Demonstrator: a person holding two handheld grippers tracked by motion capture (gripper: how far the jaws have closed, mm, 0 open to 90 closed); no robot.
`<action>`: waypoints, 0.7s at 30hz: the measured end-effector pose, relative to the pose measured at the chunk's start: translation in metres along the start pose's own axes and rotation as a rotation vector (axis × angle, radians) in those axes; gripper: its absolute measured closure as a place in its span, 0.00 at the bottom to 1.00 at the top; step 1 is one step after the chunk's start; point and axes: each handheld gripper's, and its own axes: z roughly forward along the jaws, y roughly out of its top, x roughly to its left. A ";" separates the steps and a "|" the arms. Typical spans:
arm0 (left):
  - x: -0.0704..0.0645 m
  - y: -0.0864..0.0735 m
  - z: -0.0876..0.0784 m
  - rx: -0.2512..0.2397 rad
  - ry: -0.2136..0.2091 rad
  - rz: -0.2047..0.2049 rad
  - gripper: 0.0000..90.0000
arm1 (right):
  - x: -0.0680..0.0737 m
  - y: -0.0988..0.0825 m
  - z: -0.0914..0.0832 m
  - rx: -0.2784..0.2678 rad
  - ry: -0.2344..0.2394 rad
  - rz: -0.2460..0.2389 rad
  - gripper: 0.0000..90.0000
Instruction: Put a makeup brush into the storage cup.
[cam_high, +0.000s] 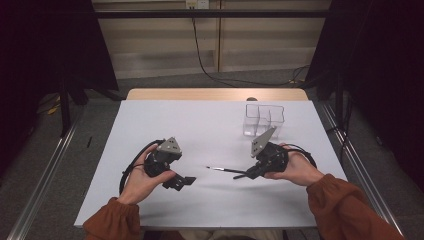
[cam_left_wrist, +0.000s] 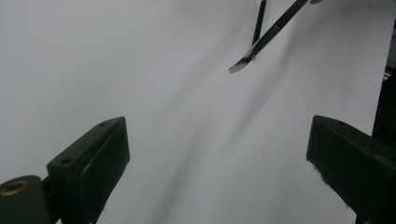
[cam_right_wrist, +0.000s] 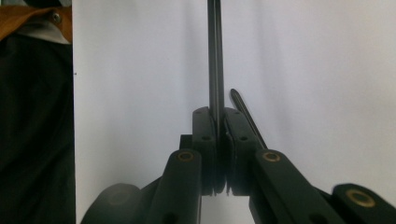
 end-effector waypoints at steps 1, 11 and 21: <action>-0.001 -0.001 0.000 -0.008 0.004 -0.005 0.07 | 0.000 -0.002 0.001 -0.016 -0.002 0.000 0.93; -0.004 -0.008 -0.001 -0.040 0.015 -0.020 0.07 | -0.002 -0.013 0.004 -0.129 -0.006 0.066 0.93; -0.005 -0.013 -0.006 -0.067 0.012 -0.032 0.07 | -0.001 -0.017 0.010 -0.246 -0.015 0.121 0.93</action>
